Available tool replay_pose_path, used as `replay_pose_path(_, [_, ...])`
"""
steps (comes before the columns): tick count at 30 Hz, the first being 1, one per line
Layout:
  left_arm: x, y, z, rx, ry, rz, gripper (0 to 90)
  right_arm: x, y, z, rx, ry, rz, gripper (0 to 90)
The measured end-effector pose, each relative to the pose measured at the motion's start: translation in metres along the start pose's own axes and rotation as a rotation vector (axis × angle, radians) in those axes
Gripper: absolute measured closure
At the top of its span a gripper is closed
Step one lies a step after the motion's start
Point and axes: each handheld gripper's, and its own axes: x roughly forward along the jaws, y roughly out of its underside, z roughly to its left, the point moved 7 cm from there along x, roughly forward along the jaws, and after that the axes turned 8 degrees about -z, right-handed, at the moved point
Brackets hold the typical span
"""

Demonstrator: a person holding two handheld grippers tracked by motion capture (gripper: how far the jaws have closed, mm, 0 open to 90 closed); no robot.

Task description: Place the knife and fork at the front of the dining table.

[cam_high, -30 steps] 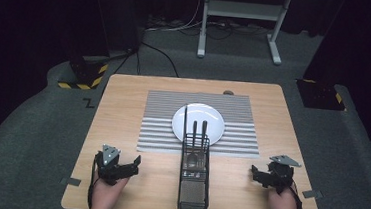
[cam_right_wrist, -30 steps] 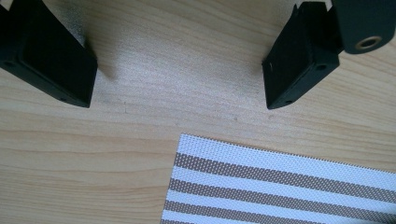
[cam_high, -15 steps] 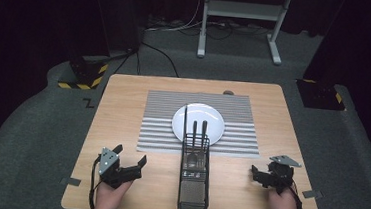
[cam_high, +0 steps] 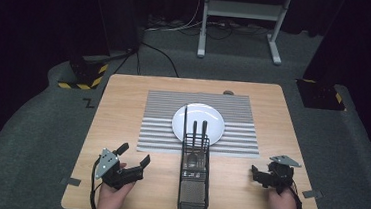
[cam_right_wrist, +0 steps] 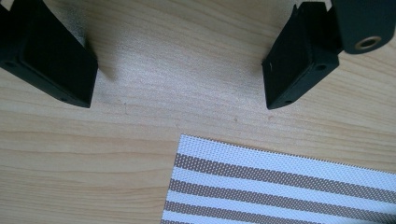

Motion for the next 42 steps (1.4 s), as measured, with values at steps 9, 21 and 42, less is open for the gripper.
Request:
replay_pose_path(9, [0.01,-0.017,-0.023,-0.002,0.015,0.014,3.4,0.0,0.0,0.0,0.0,0.0,0.0,9.9])
replay_pose_path(21, [0.04,-0.031,-0.053,0.033,0.072,0.032,7.7,0.0,0.0,0.0,0.001,0.0,0.0,10.0])
replay_pose_path(42, [0.064,-0.053,-0.067,0.082,0.037,0.021,14.9,0.0,0.0,0.0,-0.002,-0.003,-0.001,10.7])
